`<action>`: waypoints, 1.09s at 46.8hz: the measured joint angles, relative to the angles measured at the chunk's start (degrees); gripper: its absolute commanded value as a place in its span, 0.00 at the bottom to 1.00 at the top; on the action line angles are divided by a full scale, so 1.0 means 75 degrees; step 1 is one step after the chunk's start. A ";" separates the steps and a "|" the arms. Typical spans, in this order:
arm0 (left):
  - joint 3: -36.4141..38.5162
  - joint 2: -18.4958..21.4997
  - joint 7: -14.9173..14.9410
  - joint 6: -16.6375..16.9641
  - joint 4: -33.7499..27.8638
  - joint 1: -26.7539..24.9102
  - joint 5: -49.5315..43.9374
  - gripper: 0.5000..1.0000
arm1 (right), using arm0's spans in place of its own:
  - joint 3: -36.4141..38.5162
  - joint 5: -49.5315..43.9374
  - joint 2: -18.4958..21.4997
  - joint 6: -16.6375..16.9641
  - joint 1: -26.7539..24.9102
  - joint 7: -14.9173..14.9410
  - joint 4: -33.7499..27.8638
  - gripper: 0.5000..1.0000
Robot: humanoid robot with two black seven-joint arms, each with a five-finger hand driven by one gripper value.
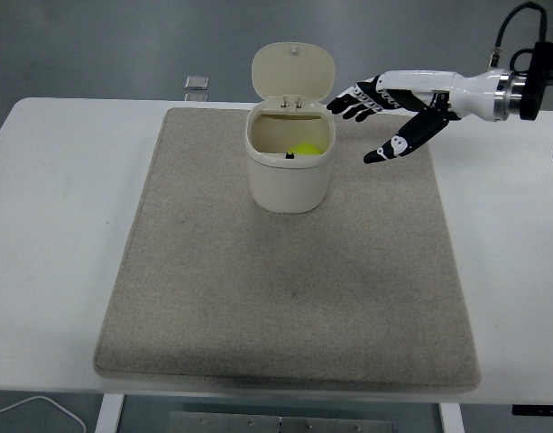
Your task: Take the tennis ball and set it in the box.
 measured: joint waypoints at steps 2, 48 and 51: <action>0.0000 0.0000 0.0001 0.0000 0.0000 0.0000 0.0000 0.99 | 0.0005 0.0255 0.0041 -0.0199 -0.0076 -0.0024 -0.0249 0.78; 0.0000 0.0000 0.0001 0.0000 0.0000 0.0001 0.0000 0.99 | 0.0824 0.7624 0.1935 -0.2964 -0.0662 -0.1451 -0.3377 0.83; 0.0000 0.0000 0.0001 0.0000 0.0000 0.0001 -0.0001 0.99 | 0.1105 0.7634 0.1940 -0.3318 -0.0845 -0.1447 -0.3381 0.84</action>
